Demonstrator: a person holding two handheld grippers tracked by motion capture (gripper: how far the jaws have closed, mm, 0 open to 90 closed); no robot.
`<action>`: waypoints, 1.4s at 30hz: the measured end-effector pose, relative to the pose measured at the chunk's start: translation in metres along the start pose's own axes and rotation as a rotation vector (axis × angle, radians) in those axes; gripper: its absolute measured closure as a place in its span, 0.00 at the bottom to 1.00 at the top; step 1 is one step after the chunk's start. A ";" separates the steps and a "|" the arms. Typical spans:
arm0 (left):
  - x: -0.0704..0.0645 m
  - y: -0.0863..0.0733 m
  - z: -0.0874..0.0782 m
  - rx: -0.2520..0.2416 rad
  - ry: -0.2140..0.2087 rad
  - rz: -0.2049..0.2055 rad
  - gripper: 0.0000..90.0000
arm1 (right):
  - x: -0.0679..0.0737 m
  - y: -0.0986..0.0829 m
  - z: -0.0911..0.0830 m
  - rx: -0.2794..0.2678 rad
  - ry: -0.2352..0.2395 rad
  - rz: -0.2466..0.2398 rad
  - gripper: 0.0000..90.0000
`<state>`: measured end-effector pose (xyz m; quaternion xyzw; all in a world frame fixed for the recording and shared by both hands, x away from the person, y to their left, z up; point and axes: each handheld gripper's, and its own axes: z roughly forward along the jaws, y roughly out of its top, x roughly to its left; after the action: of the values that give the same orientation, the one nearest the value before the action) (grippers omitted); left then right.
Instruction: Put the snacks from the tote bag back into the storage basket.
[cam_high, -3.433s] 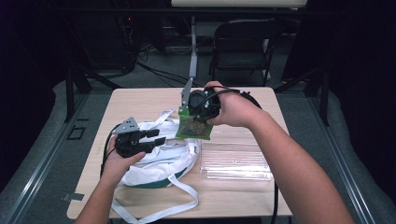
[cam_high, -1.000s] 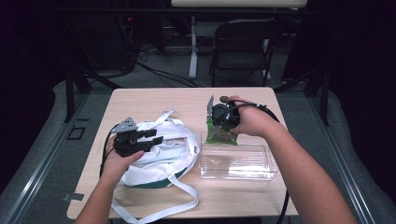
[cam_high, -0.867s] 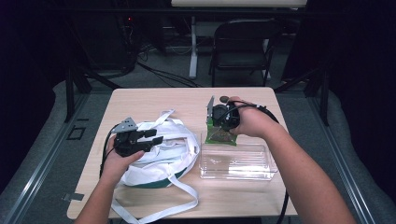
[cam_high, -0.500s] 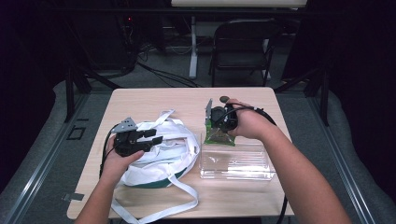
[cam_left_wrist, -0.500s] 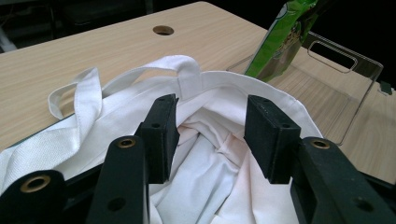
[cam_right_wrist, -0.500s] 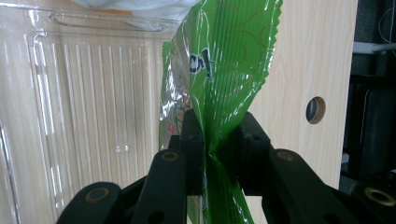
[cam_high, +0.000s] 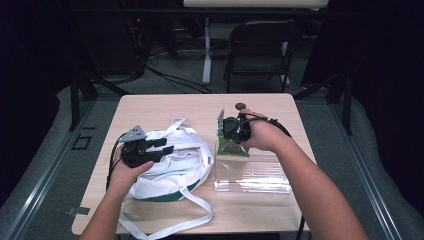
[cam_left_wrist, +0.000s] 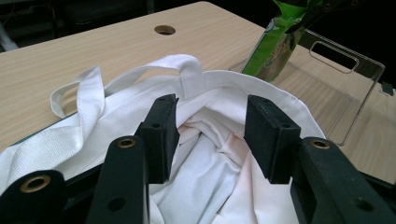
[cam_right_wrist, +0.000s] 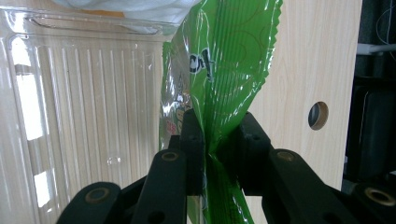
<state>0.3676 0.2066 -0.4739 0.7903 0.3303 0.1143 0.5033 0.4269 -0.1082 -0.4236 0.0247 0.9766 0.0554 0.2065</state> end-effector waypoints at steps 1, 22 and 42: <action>0.000 0.000 0.000 0.000 0.000 0.000 0.60 | 0.000 0.000 0.001 -0.007 0.000 0.003 0.84; 0.002 -0.001 -0.002 -0.004 0.004 -0.008 0.60 | 0.005 0.008 0.018 0.017 0.017 -0.021 0.83; 0.004 -0.001 -0.002 -0.004 0.010 -0.010 0.60 | 0.004 0.005 0.021 0.007 -0.002 -0.013 0.76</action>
<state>0.3688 0.2108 -0.4745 0.7871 0.3366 0.1163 0.5037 0.4322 -0.1009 -0.4434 0.0190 0.9767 0.0506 0.2076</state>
